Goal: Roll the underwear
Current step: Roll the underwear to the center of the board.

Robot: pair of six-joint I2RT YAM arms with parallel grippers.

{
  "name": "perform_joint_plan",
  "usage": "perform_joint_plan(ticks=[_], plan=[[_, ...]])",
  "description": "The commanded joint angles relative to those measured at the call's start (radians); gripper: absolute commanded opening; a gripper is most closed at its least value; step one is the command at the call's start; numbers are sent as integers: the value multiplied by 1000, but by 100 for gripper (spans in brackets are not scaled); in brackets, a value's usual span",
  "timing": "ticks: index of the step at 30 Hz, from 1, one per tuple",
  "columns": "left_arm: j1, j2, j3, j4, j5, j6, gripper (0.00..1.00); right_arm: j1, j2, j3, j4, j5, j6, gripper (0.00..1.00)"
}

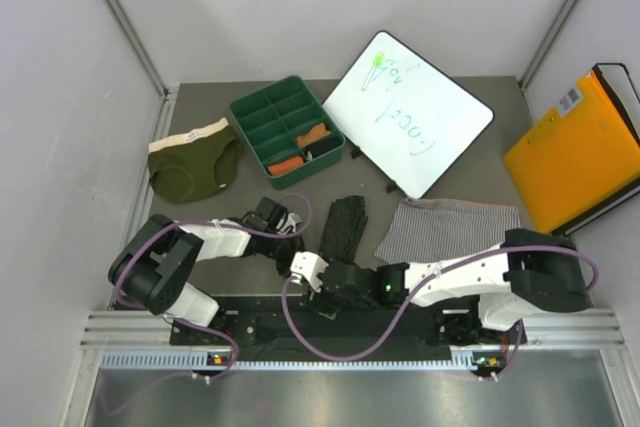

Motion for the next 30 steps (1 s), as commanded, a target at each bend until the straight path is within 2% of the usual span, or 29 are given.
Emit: perform_joint_plan(ticks=[1,9,11,12,13,15,16,17,18,19,20,21,22,23,25,26,28,30], plan=[[14,9,28,-11,52,12,0,17,53,71,-49,84,0,65],[26,14,31,-20,74,18,0,22,122,79,-75,175,18,63],[28,11,29,-20,76,17,0,25,126,80,-73,184,22,59],[28,11,29,-22,77,15,0,25,131,85,-76,193,22,56],[28,9,29,-17,82,10,0,25,137,88,-79,199,22,45],[29,3,28,-13,89,6,0,27,157,102,-92,203,25,37],[29,0,28,-8,91,4,0,25,165,111,-92,201,26,25],[29,-6,25,-2,100,3,0,25,171,114,-92,184,23,18],[31,-11,22,10,106,-5,0,25,171,114,-92,178,20,5],[31,-26,14,27,111,-9,0,24,169,120,-116,172,15,1],[34,-35,11,33,108,-8,3,19,166,122,-119,140,11,0],[37,-49,9,32,91,-5,12,14,156,125,-130,118,9,0],[41,-79,2,30,77,3,30,-5,149,125,-133,91,11,0],[54,-99,-3,24,63,6,41,-21,139,122,-133,22,12,0],[69,-168,-30,32,10,3,52,-54,108,119,-135,-52,20,0],[81,-193,-41,42,-3,-3,54,-91,100,122,-141,-133,20,0],[87,-265,-72,55,-73,-8,61,-130,87,134,-159,-196,22,0],[90,-308,-96,73,-125,-13,62,-185,83,143,-165,-303,20,0]])
